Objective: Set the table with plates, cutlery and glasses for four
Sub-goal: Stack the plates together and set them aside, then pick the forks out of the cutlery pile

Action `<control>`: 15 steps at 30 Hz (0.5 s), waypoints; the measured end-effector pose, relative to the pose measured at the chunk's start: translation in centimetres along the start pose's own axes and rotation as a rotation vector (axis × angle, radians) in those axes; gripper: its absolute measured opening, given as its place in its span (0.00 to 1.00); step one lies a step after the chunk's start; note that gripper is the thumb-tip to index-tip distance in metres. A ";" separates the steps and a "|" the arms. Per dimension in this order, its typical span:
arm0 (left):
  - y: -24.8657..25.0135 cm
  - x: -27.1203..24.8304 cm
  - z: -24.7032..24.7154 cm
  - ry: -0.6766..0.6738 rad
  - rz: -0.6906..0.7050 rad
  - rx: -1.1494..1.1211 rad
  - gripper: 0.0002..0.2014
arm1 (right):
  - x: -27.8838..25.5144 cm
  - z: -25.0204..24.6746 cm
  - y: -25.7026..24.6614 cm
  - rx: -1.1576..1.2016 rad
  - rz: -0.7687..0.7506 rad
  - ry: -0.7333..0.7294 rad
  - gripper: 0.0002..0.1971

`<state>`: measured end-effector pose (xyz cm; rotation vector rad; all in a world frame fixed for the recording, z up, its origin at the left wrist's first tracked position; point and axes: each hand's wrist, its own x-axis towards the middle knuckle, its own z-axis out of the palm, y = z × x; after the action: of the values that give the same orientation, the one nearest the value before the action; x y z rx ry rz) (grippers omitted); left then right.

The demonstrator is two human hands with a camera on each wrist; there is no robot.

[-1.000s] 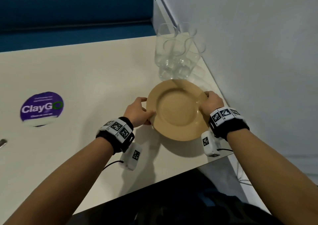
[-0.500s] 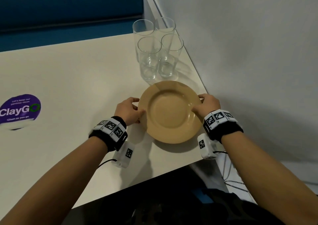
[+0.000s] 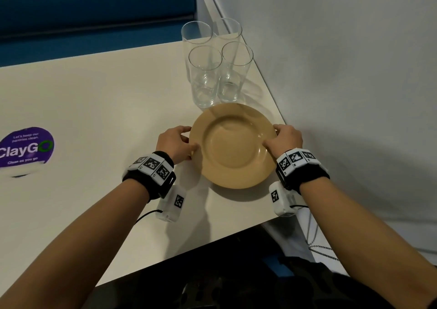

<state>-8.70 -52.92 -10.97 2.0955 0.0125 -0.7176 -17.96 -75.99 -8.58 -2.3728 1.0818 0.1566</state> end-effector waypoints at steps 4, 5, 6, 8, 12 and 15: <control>-0.1 -0.2 0.0 -0.001 0.008 -0.006 0.29 | -0.4 -0.1 -0.1 0.017 0.009 0.002 0.21; -0.1 -0.4 -0.1 0.003 0.015 -0.004 0.28 | -0.5 -0.2 -0.2 0.014 0.008 0.007 0.21; -0.1 -0.5 -0.2 0.008 0.020 -0.004 0.28 | -0.7 -0.2 -0.5 0.010 0.007 0.018 0.22; -0.2 -0.7 -0.6 0.025 0.027 -0.014 0.27 | -1.2 -0.4 -1.4 0.002 -0.014 0.069 0.22; -1.4 -1.5 -3.3 0.090 0.029 0.007 0.25 | -2.7 0.0 -5.3 0.052 -0.170 0.116 0.20; -3.2 -2.6 -7.0 0.155 0.003 -0.002 0.23 | -4.2 2.0 -9.5 0.140 -0.276 0.004 0.28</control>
<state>-8.35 -45.08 -9.05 2.1442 0.0951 -0.5515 -13.62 -66.94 -5.10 -2.3660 0.7314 -0.0220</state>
